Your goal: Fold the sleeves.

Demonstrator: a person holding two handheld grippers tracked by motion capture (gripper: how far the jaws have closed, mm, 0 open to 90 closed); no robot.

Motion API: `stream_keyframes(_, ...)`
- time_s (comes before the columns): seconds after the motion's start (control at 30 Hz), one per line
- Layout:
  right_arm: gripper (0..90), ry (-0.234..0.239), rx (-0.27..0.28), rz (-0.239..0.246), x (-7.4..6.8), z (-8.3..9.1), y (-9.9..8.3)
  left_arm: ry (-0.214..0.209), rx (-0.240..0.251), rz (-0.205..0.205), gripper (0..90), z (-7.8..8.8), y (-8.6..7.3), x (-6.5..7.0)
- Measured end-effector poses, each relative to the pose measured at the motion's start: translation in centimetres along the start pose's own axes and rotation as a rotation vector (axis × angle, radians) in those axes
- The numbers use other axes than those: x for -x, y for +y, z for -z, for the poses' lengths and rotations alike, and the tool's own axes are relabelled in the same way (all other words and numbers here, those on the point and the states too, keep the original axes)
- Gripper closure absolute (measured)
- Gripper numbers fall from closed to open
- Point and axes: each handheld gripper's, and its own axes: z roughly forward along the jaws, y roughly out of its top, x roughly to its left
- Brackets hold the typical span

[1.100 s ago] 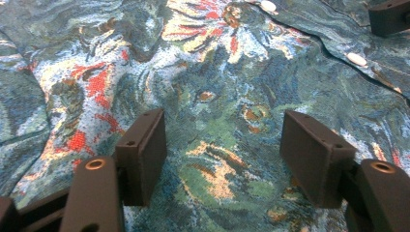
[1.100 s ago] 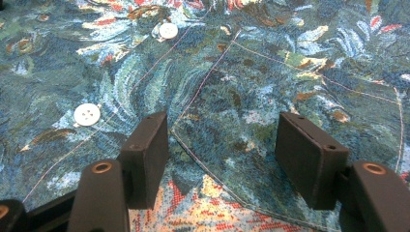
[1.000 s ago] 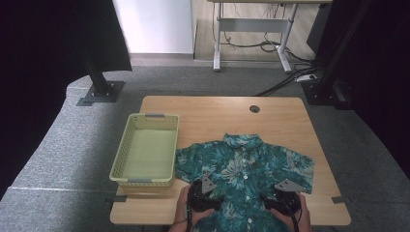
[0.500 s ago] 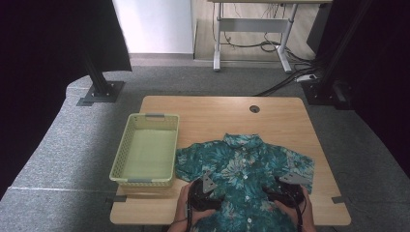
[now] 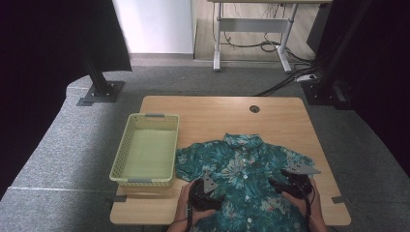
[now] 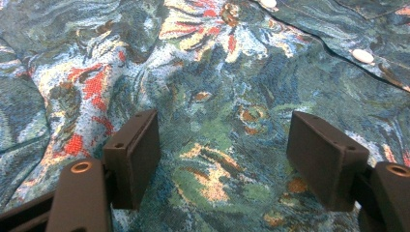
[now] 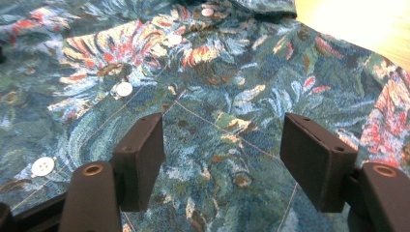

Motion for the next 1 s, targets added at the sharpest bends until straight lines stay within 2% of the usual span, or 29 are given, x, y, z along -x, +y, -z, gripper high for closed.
stream_keyframes(0.17,31.3,-0.022,-0.002,0.015,0.6,-0.1,0.4,-0.014,0.007,0.022,27.5,0.0,0.0,-0.3)
stream_keyframes(0.33,31.1,-0.049,-0.004,0.024,1.1,-0.3,0.8,-0.014,0.007,0.021,27.5,0.0,0.0,-0.3)
stream_keyframes(0.53,31.4,-0.055,0.013,-0.001,2.0,0.0,0.8,-0.019,0.009,0.027,27.4,0.0,0.0,-0.4)
stream_keyframes(1.0,31.8,-0.107,0.029,-0.007,3.3,1.1,0.9,-0.021,0.004,0.015,25.4,-0.1,0.1,-0.3)
